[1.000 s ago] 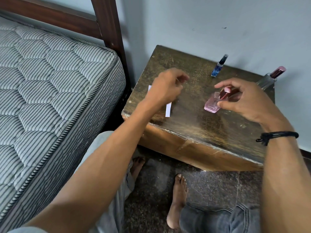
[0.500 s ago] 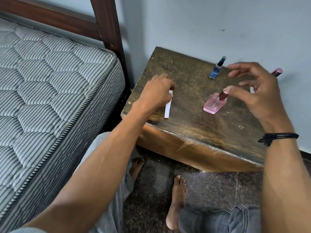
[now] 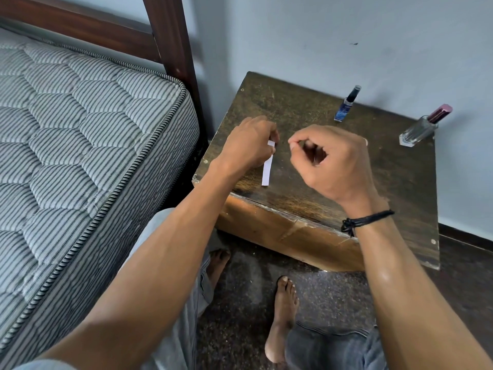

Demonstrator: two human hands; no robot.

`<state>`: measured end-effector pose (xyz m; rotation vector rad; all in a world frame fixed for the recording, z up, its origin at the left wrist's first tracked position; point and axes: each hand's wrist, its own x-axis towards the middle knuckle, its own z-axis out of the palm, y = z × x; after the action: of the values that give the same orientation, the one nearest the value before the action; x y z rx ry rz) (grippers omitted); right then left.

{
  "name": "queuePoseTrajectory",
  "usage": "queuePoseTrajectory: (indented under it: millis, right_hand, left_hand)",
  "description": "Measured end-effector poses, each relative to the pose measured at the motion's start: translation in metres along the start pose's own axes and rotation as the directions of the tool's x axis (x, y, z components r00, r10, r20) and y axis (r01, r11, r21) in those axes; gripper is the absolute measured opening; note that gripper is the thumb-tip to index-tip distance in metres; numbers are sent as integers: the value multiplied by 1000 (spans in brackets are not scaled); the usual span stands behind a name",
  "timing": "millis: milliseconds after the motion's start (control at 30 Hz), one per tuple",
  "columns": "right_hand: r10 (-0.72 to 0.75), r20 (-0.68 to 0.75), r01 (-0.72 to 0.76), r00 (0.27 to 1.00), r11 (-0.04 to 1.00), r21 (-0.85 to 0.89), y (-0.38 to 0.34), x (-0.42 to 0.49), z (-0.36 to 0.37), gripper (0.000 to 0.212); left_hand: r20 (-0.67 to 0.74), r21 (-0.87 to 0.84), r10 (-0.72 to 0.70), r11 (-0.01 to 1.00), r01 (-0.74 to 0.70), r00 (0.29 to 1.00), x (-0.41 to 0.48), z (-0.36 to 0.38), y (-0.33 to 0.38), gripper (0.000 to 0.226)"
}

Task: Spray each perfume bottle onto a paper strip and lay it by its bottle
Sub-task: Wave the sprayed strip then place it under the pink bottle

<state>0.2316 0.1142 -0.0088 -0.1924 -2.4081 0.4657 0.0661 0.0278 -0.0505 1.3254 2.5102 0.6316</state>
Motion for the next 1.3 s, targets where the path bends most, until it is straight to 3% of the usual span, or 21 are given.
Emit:
queuePoseTrajectory:
  millis: [200,433,733,933,1300]
  right_hand:
    - [69,61,-70,996,998,8,2,-1,1,10]
    - [148,102,-155,984,986,61,3,-1,8,11]
    - [335,-2,-330,942,931,157,4,3,20,20]
    - [427,-16,-414,904,885,214,3,6,20,25]
    - [487,-53,-455,872,846,278,4,7,19,3]
  left_hand:
    - [-33,-118,-58,992,54,998,-3,-8,4,17]
    - [-21,-367,-8,930,0,1000,0,-23,-2,13]
    - [-141,-630,20,770,-105,990,0,-32,-3,19]
    - [-184,-685,110,698,-208,977,-3,-36,3,31]
    - [-170,-691,184,679,-250,968,-2,-33,4,29]
